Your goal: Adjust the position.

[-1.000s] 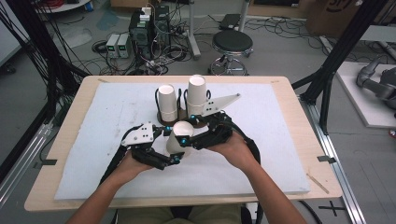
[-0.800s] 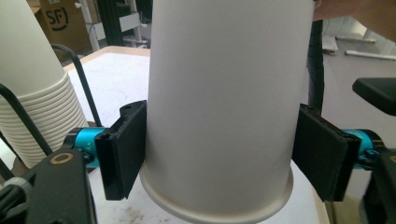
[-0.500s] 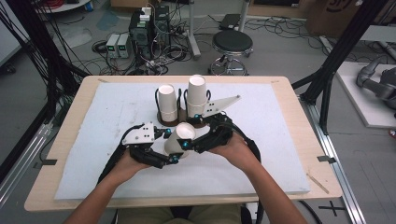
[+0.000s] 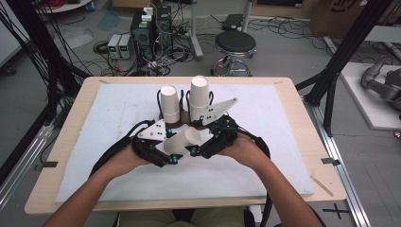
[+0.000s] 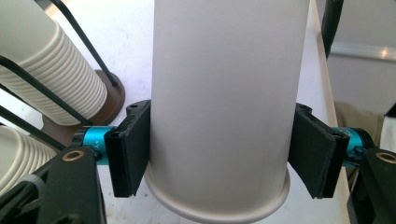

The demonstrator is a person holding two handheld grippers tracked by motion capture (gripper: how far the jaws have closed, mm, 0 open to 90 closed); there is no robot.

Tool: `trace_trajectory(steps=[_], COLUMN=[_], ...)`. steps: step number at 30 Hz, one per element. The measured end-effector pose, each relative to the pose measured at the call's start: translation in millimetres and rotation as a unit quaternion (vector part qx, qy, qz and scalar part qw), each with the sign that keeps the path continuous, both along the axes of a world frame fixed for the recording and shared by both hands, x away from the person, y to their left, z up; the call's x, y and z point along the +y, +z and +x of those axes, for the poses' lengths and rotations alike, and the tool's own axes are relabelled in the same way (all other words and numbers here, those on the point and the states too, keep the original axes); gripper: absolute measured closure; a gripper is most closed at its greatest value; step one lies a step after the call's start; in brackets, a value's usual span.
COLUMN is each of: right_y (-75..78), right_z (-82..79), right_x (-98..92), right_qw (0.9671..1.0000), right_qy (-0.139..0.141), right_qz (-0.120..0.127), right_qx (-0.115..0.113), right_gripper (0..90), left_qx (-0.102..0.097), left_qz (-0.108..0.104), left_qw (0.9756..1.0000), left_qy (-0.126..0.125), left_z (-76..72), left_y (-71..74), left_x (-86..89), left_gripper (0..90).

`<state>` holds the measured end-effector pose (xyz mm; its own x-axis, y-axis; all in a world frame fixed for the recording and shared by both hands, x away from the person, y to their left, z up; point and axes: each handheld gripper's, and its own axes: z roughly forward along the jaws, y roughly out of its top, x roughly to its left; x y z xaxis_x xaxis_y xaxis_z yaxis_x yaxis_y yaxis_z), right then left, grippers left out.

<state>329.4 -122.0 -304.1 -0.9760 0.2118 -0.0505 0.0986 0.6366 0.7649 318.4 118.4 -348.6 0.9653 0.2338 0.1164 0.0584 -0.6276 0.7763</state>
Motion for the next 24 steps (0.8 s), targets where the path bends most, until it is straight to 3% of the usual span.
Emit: trace_trajectory(steps=[10,12,24], right_y=[-7.3,-8.0,-12.8], right_z=[2.7,2.2,-0.5], right_x=[13.4,14.7,16.0], right_qw=[0.9979,0.9973,0.9947], right_qy=[0.022,0.030,0.049], right_qz=[-0.061,-0.067,-0.089], right_qx=[0.000,0.005,0.014], right_gripper=[18.4,23.3,33.3], left_qx=[0.004,0.005,-0.001], left_qz=[0.048,0.048,0.058], left_qw=[0.9985,0.9985,0.9976], left_qy=[-0.026,-0.025,-0.039], left_z=[0.2,-0.2,-2.0], left_y=[3.5,3.0,-0.3], left_x=[-10.1,-11.6,-14.3], left_gripper=[28.3,28.3,27.9])
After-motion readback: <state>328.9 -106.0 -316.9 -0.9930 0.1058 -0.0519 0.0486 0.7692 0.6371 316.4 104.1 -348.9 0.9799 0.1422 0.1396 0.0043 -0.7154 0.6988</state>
